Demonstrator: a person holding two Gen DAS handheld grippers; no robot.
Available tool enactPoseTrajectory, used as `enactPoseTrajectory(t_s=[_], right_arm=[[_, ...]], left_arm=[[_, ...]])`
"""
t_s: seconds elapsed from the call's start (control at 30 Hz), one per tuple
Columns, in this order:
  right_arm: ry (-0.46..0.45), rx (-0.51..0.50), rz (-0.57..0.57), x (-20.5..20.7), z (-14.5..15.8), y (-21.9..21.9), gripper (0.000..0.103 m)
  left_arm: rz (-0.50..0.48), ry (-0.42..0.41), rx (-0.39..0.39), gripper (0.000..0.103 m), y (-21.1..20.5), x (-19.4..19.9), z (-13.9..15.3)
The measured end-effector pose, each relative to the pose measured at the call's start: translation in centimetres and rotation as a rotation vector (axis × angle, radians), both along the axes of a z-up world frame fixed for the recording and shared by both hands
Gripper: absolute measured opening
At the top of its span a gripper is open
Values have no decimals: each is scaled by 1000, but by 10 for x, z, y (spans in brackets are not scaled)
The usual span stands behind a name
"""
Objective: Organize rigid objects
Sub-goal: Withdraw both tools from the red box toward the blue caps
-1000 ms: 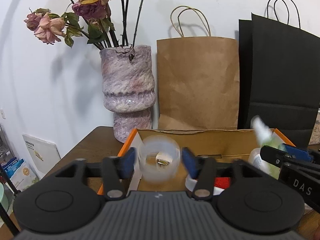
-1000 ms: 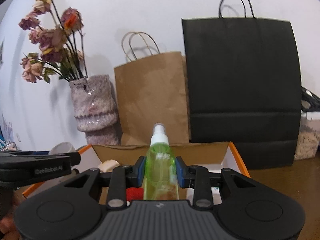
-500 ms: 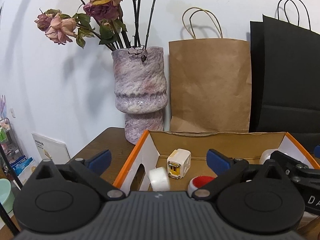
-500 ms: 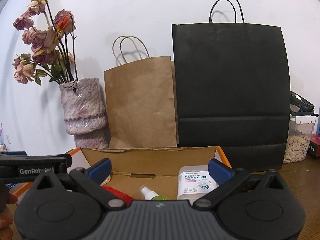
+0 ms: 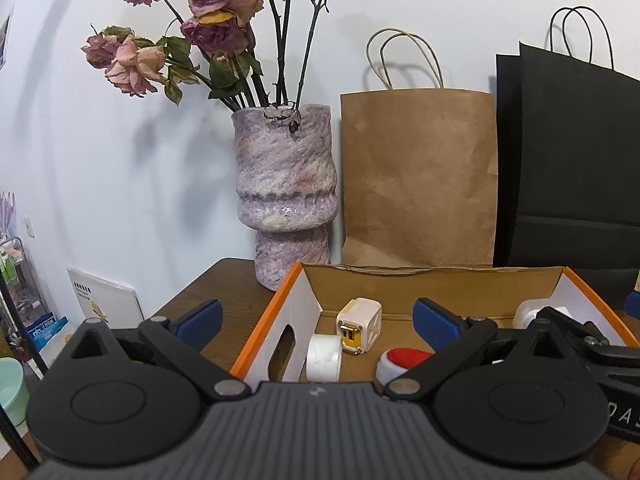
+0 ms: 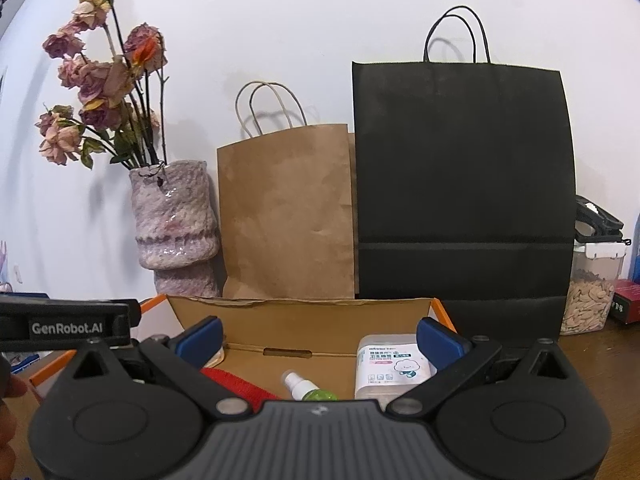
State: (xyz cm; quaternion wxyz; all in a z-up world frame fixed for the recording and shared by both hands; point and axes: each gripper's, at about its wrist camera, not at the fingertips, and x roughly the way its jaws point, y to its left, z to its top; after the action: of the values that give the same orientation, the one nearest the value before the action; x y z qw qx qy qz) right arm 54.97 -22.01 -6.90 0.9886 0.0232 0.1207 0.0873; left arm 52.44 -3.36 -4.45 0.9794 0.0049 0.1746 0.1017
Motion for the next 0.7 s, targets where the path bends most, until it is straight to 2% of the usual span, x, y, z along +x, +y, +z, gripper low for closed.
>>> enactPoseTrajectory(t_s=[0.7], right_arm=[[11,-31,19,-70,-3,3,103]], left_arm=[[10,13,-8,103,17,-69,-5]])
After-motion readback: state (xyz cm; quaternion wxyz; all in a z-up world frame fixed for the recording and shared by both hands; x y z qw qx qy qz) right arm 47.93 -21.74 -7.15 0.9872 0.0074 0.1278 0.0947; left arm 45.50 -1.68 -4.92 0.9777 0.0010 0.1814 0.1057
